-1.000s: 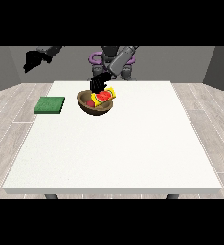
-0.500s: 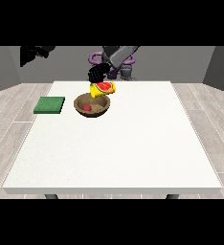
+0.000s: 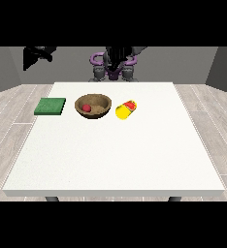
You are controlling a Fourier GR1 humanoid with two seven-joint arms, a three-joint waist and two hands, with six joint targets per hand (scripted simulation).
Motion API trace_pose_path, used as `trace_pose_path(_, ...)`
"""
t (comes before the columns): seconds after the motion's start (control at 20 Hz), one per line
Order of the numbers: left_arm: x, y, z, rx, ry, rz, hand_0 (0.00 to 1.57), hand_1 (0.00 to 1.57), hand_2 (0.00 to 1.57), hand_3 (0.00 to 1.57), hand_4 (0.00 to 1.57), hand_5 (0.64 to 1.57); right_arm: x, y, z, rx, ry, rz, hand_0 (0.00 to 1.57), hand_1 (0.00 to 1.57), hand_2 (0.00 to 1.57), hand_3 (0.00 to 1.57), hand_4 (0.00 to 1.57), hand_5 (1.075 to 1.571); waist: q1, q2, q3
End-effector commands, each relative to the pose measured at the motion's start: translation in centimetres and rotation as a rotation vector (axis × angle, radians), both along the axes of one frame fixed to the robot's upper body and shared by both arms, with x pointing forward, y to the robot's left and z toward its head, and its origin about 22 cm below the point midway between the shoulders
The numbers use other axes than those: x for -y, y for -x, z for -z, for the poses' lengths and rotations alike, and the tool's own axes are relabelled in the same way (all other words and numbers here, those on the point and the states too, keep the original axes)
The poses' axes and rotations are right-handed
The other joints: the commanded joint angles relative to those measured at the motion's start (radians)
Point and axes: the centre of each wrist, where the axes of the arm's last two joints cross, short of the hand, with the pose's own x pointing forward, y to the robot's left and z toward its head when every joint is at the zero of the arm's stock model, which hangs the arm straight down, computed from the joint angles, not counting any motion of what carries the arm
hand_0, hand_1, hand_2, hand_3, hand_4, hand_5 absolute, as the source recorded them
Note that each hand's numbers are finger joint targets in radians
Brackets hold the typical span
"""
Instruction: Pick the cup and pour the ball into the bowl, then pick the bowl and place it on the pad
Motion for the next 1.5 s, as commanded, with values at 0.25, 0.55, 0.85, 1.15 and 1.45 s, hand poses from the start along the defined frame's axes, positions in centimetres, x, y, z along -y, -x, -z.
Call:
trace_pose_path(0.25, -8.0, -1.4, -1.0, -0.109, 0.448, 0.035, 1.5, 1.5, 1.57, 1.57, 1.39, 1.397, -2.6, -0.4, 0.9, 0.026, -0.017, -0.008, 0.0, 0.0, 0.51, 0.72, 0.59, 1.569, 0.044, 0.054, -0.0012)
trace_pose_path(0.55, -3.7, 0.2, -4.2, -0.399, 1.126, 0.317, 0.44, 0.44, 0.0, 0.0, 0.93, 1.516, -4.3, -1.3, 0.4, 0.031, -0.065, -0.044, 0.0, 0.0, 0.46, 0.58, 0.62, 1.57, 0.077, 0.127, -0.0183)
trace_pose_path(0.85, -9.3, -0.7, -7.8, -0.618, 1.469, 0.625, 0.0, 0.0, 0.0, 0.0, 0.47, 1.54, -5.1, -0.5, 3.2, -0.01, -0.136, -0.016, 0.0, 0.0, 0.4, 0.43, 0.68, 1.571, 0.129, 0.123, -0.0082)
trace_pose_path(1.15, -22.4, -1.9, -9.3, -0.751, 1.524, 0.657, 0.0, 0.0, 0.0, 0.0, 0.31, 1.537, -6.6, 0.1, 4.7, -0.027, -0.161, -0.059, 0.0, 0.0, 0.0, 0.0, 0.0, 1.568, 0.12, 0.115, -0.0016)
trace_pose_path(1.45, -29.9, -0.9, -10.9, -0.692, 1.574, 0.652, 0.0, 0.0, 0.0, 0.0, 0.26, 1.548, -9.5, -0.3, 5.0, -0.012, -0.139, -0.112, 0.0, 0.0, 0.0, 0.0, 0.0, 1.569, 0.044, 0.152, 0.0003)
